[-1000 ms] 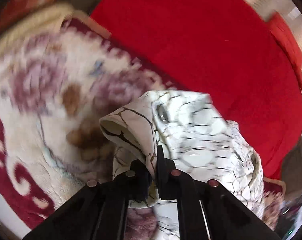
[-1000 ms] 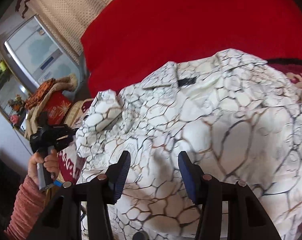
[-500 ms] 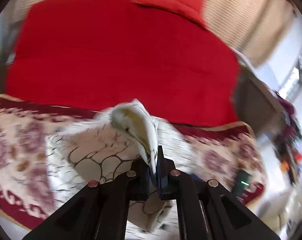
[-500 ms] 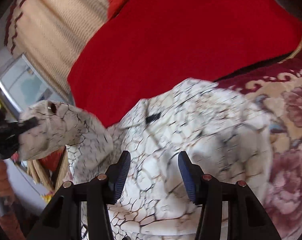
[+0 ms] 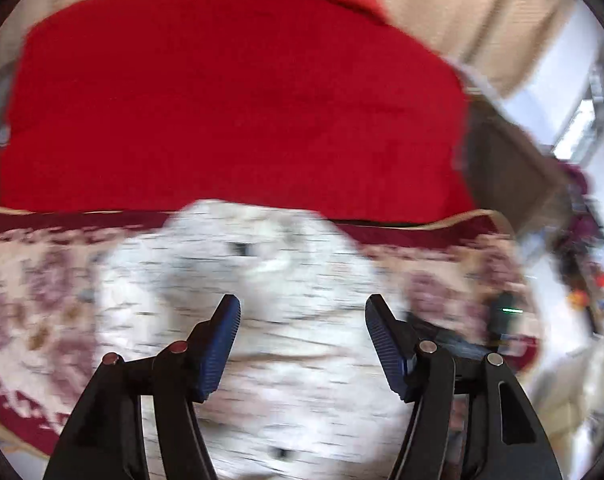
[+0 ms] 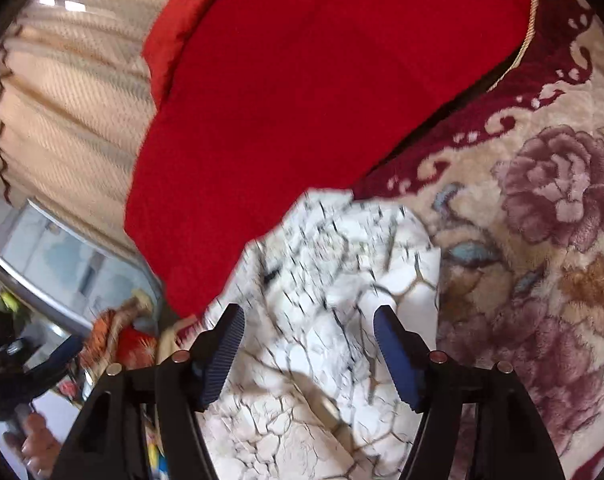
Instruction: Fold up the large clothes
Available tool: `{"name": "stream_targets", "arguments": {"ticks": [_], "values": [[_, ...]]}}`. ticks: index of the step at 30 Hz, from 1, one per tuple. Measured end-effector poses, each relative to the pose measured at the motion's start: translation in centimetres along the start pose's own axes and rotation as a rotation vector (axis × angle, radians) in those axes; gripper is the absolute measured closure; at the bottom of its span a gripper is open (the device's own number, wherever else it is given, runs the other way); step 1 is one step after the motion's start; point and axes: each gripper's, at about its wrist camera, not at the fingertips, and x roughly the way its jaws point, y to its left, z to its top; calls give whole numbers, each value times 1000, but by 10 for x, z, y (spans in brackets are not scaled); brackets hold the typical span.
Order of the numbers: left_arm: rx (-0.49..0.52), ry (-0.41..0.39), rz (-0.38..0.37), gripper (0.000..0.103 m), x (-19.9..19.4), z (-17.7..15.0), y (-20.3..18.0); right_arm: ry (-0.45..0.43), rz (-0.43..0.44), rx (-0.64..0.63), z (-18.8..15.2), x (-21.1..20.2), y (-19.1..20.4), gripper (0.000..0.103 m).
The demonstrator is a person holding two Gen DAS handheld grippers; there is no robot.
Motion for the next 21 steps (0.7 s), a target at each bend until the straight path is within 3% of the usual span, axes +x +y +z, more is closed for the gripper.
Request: {"name": "stream_targets", "arguments": {"ticks": [2, 4, 8, 11, 13, 14, 16, 19, 21], "values": [[-3, 12, 128, 37, 18, -7, 26, 61, -12, -19, -6, 8, 0, 32], [-11, 54, 192, 37, 41, -19, 54, 153, 0, -62, -15, 17, 5, 32], [-45, 164, 239, 37, 81, -50, 98, 265, -33, -230, -36, 25, 21, 32], [-41, 221, 228, 41, 98, -78, 111, 359, -15, -295, -58, 31, 28, 33], [-6, 253, 218, 45, 106, -97, 108, 382, -51, -406, -79, 30, 41, 42], [22, 251, 222, 48, 106, -105, 106, 382, -82, -460, -87, 30, 48, 63], [94, 223, 234, 48, 98, -117, 98, 388, -139, -519, -98, 32, 57, 87], [109, 204, 230, 48, 89, -123, 95, 346, -221, -666, -112, 24, 81, 95], [80, 170, 222, 48, 78, -121, 95, 264, -279, -760, -105, 13, 103, 96]]}}
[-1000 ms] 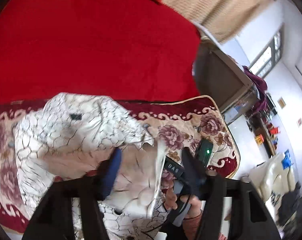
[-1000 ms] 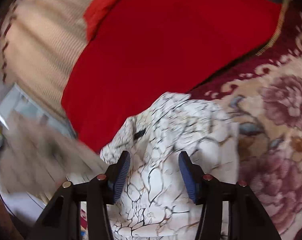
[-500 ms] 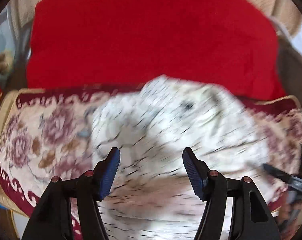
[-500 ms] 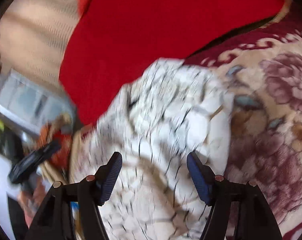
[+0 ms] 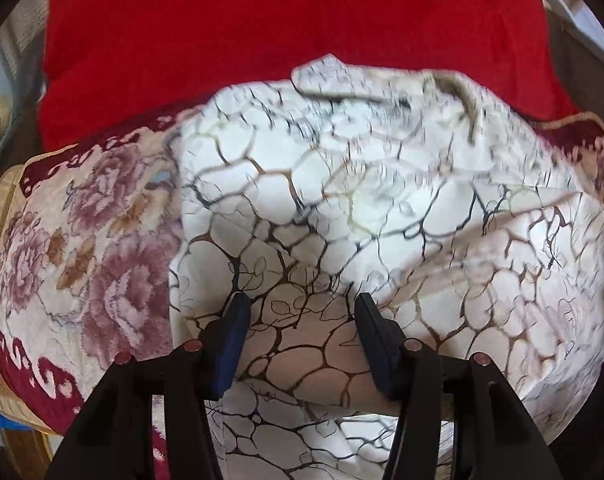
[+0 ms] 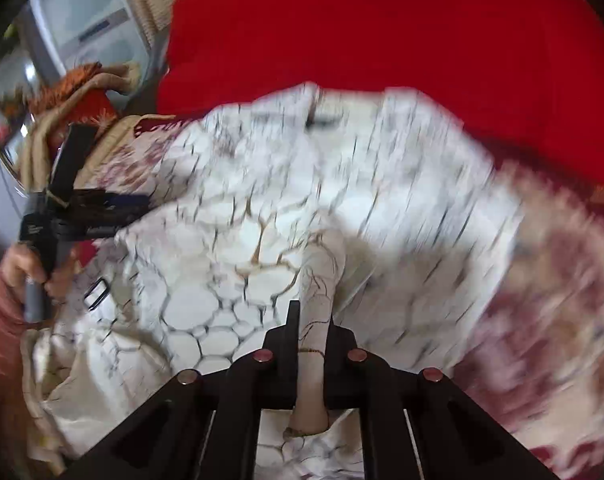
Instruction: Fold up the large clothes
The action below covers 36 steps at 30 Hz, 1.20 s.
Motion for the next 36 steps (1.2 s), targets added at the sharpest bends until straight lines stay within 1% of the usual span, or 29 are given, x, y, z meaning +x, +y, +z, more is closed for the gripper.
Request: {"name": "stream_targets", "arguments": {"ticks": [2, 5, 6, 7, 8, 9, 10, 11, 12, 13, 14, 15, 16, 17, 18, 19, 20, 21, 22, 23, 24, 25, 26, 27, 30, 31, 32, 34, 36], "values": [[-38, -71, 1, 48, -13, 5, -2, -103, -100, -53, 24, -23, 6, 96], [-76, -181, 53, 48, -24, 7, -7, -213, -188, -48, 56, -41, -4, 96], [-77, -189, 62, 48, -23, 6, -11, -230, -211, -32, 65, -41, -6, 96], [-63, -167, 67, 48, -15, 6, -16, -245, -237, -4, 74, -37, -15, 96], [-49, -136, 82, 48, -5, 5, -21, -228, -240, 36, 80, -24, -33, 94], [-36, -99, 106, 48, 5, 6, -26, -188, -217, 64, 80, -14, -45, 92], [-26, -65, 129, 48, 19, 7, -28, -96, -151, 148, 78, 13, -72, 92], [-20, -60, 135, 48, 23, 6, -29, -15, -76, 254, 71, 37, -97, 92], [-17, -65, 137, 48, 23, 5, -30, 32, -18, 339, 64, 53, -116, 90], [-20, -74, 132, 48, 19, 5, -29, 66, 59, 438, 54, 67, -137, 89], [-31, -84, 126, 48, 15, 7, -26, 39, 163, 559, 40, 70, -159, 86], [-44, -97, 123, 48, 10, 8, -23, 0, 207, 613, 33, 64, -168, 82], [-64, -121, 124, 48, 4, 12, -20, -44, 220, 654, 29, 55, -175, 72], [-78, -144, 123, 47, 0, 14, -18, -102, 174, 670, 28, 36, -179, 60], [-94, -168, 119, 47, -6, 15, -17, -139, 139, 663, 29, 23, -179, 39], [-111, -190, 109, 43, -10, 15, -16, -199, 114, 647, 29, 6, -177, 34], [-119, -197, 106, 39, -11, 16, -19, -278, 91, 620, 28, -13, -172, 34], [-125, -195, 111, 38, -11, 17, -21, -323, 76, 581, 27, -26, -164, 35], [-130, -176, 124, 38, -3, 19, -22, -337, 71, 545, 27, -33, -159, 37], [-134, -157, 130, 38, 1, 18, -24, -353, 65, 497, 25, -40, -146, 41], [-142, -135, 130, 38, 7, 17, -23, -356, 65, 468, 29, -41, -139, 52], [-148, -106, 132, 38, 15, 16, -22, -340, 63, 430, 35, -35, -124, 56], [-146, -81, 137, 38, 23, 15, -22, -288, 63, 386, 36, -26, -114, 65], [-132, -40, 163, 38, 33, 14, -23, -250, 56, 370, 34, -16, -107, 66], [-99, -54, 182, 38, 29, 10, -29, -60, 3, 391, 25, 35, -107, 66], [-95, -60, 185, 38, 25, 10, -30, -32, 5, 401, 22, 45, -110, 66], [-99, -69, 183, 38, 22, 9, -30, -29, 0, 397, 20, 47, -110, 66], [-121, -119, 161, 38, 15, 8, -24, -62, -7, 367, 24, 28, -101, 64], [-135, -172, 159, 38, 7, 7, -21, -151, 69, 360, 25, 0, -94, 64]]}}
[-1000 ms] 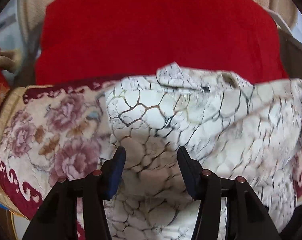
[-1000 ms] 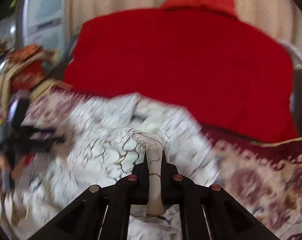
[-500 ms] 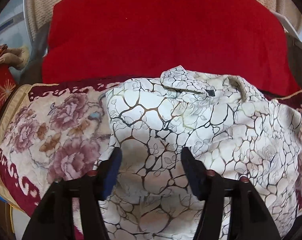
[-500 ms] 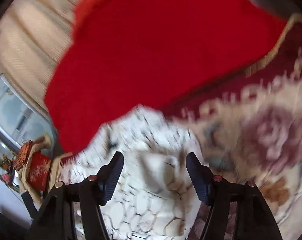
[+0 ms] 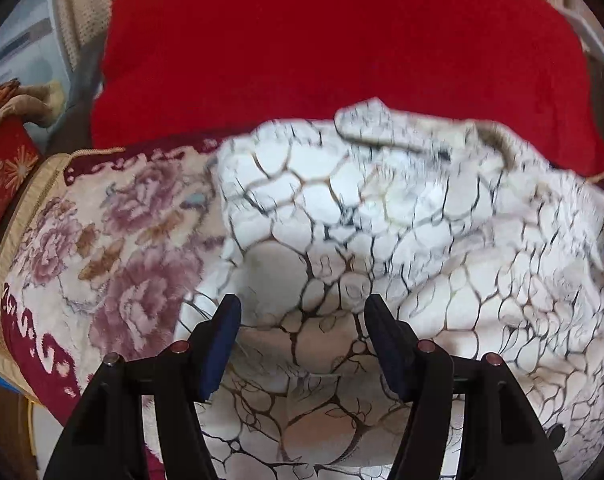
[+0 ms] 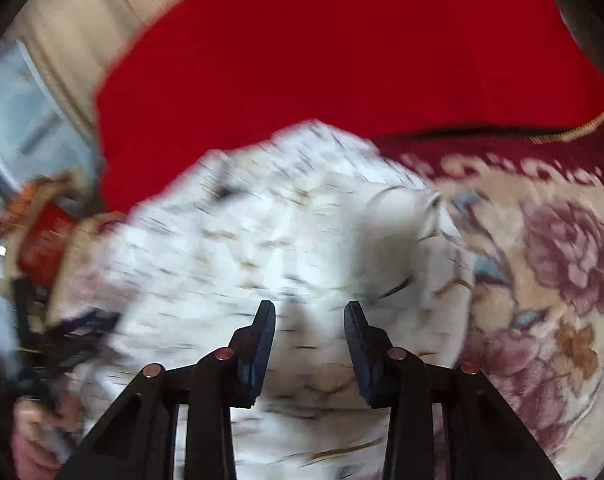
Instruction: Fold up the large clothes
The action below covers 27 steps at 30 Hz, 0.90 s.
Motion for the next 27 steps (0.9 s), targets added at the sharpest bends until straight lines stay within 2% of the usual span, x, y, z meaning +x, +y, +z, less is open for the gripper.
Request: {"name": "stream_targets", "arguments": {"ticks": [3, 4, 6, 8, 9, 10, 13, 15, 17, 19, 20, 21, 22, 25, 26, 27], "values": [[9, -44, -4, 38, -5, 1, -2, -101, 71, -20, 0, -26, 13, 64], [14, -37, 4, 37, -2, 2, -3, -108, 81, -36, 0, -28, 17, 64], [27, 12, 9, 36, 11, 0, -6, -61, 53, -54, 0, -13, 25, 64], [53, 71, 34, 35, 24, -4, -11, 50, 39, -19, -2, 14, 19, 63], [69, 71, 44, 35, 25, -5, -13, 128, 22, 7, -4, 33, 15, 64], [83, 61, 57, 35, 23, -6, -15, 145, 9, 12, -4, 43, 13, 64], [51, 30, 37, 34, 15, -3, -11, 92, 28, -11, 5, 29, 21, 63], [9, 24, 16, 34, 14, 0, -5, 13, 60, -3, 12, 13, 23, 63], [-4, 36, 12, 34, 18, 1, -1, -41, 32, 25, 21, 8, 17, 63], [37, 62, 32, 30, 26, -2, -5, -16, 1, 61, 25, 20, 5, 63], [69, 62, 47, 30, 28, -5, -10, 29, -17, 76, 24, 30, 0, 64], [104, 49, 66, 30, 27, -7, -15, 110, -22, 100, 22, 47, -7, 63], [116, 42, 72, 30, 25, -8, -16, 132, -14, 117, 18, 52, -10, 63], [96, 17, 39, 30, 11, -10, -8, 89, -6, 82, 18, 33, -1, 64], [76, 12, 29, 30, 5, -11, -3, 69, 40, 74, 14, 19, 2, 63], [54, 4, 24, 30, -1, -12, 3, 56, 69, 74, 8, 9, 2, 52]]}}
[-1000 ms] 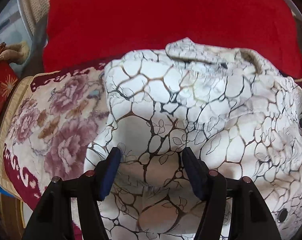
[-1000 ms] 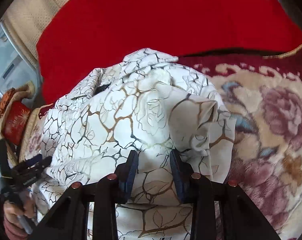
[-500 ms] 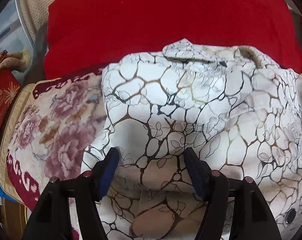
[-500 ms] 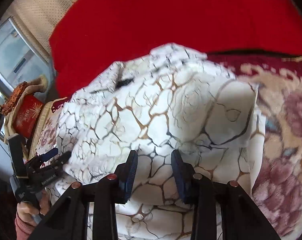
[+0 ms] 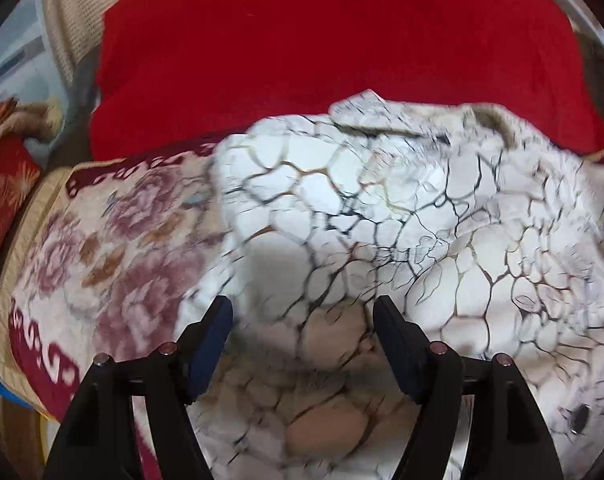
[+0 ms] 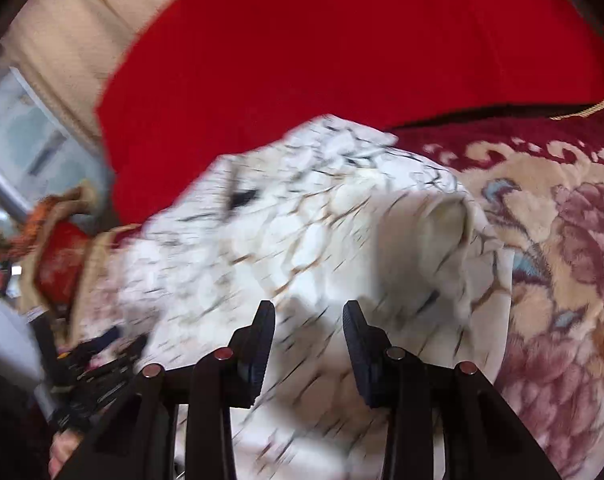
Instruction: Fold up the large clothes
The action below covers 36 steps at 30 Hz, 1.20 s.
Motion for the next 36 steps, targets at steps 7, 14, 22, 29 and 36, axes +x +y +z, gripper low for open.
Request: {"name": "stream_targets", "arguments": {"ticks": [7, 14, 22, 29, 36], "values": [[-62, -70, -56, 23, -72, -28, 45, -49, 94, -15, -66, -53, -6, 35], [-56, -52, -72, 23, -119, -56, 75, 30, 203, -58, -143, -67, 1, 34], [-117, 64, -164, 23, -125, -93, 80, 62, 213, -49, -185, -73, -1, 34], [-38, 69, -110, 23, -129, -111, 57, 91, 245, 16, -197, -79, -22, 34], [-51, 152, 9, 23, -96, -139, 90, 206, 73, -64, -224, -95, -45, 34]]}}
